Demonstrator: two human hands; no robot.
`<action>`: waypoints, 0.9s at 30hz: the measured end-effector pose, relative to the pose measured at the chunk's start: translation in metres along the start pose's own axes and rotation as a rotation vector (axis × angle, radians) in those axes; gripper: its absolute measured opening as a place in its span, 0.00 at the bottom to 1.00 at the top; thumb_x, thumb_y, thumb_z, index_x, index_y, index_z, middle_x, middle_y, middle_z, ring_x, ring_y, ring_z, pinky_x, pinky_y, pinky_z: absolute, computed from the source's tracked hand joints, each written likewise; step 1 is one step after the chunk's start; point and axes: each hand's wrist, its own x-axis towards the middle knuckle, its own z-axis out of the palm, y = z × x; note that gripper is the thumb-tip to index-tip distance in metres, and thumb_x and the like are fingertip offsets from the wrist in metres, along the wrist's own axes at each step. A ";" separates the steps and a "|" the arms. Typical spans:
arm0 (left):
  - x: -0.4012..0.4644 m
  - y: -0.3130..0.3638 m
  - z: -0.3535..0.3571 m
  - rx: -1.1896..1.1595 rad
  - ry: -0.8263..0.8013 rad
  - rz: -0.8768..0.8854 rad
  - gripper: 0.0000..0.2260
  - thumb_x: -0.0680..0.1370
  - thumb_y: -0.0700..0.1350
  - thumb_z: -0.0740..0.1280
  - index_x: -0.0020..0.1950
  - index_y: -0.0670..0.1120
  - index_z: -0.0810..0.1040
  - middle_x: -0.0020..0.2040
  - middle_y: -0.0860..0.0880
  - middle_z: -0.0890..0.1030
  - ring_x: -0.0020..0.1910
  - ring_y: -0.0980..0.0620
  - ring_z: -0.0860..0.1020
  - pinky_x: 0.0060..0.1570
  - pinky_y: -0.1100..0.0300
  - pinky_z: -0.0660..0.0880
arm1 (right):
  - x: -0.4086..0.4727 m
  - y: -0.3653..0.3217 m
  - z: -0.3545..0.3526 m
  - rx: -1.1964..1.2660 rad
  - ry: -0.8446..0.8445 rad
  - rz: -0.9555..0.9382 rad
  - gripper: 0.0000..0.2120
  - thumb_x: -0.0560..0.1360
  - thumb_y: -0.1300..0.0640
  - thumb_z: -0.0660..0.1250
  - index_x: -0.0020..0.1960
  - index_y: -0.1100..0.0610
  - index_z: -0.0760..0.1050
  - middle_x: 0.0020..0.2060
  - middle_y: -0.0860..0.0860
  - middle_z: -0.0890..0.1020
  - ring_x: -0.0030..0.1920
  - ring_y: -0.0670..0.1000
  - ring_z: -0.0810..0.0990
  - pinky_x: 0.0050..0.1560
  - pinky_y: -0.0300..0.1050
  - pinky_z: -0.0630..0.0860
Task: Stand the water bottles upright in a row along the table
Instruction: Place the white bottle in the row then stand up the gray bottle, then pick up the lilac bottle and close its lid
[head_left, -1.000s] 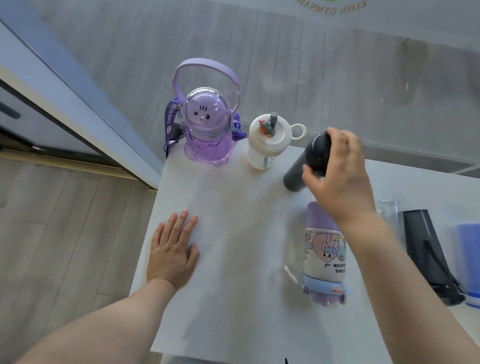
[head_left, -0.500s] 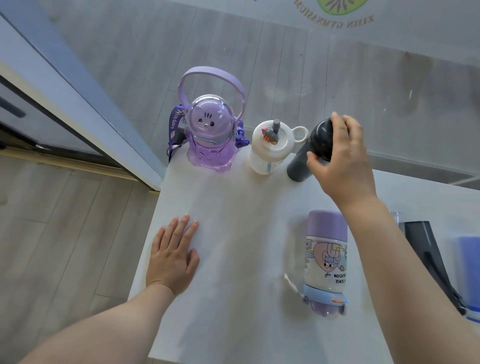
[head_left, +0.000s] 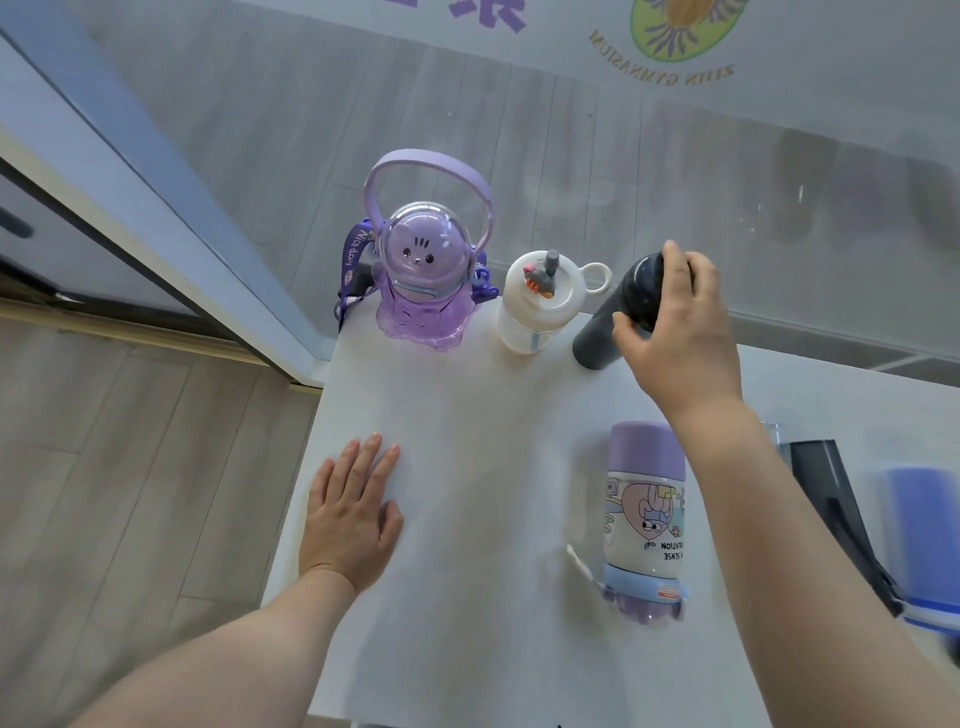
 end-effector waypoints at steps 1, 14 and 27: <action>0.000 0.000 0.000 0.000 -0.002 0.000 0.28 0.75 0.50 0.53 0.75 0.50 0.63 0.76 0.49 0.63 0.76 0.48 0.58 0.74 0.47 0.53 | 0.000 0.000 -0.002 -0.008 -0.014 0.003 0.37 0.73 0.51 0.69 0.76 0.59 0.57 0.71 0.60 0.64 0.66 0.63 0.69 0.61 0.56 0.71; -0.002 0.003 -0.006 -0.038 -0.039 -0.035 0.27 0.75 0.52 0.51 0.75 0.51 0.63 0.77 0.50 0.62 0.77 0.50 0.55 0.74 0.53 0.44 | -0.085 0.032 -0.027 0.048 -0.122 -0.069 0.35 0.75 0.52 0.68 0.77 0.59 0.57 0.74 0.62 0.60 0.73 0.62 0.59 0.72 0.55 0.57; -0.041 0.163 0.011 -0.576 -0.112 -0.050 0.26 0.73 0.58 0.56 0.70 0.52 0.68 0.71 0.52 0.68 0.71 0.54 0.64 0.69 0.65 0.55 | -0.219 0.128 -0.032 0.524 -0.687 0.347 0.35 0.75 0.46 0.68 0.76 0.45 0.52 0.69 0.46 0.67 0.61 0.48 0.74 0.63 0.49 0.72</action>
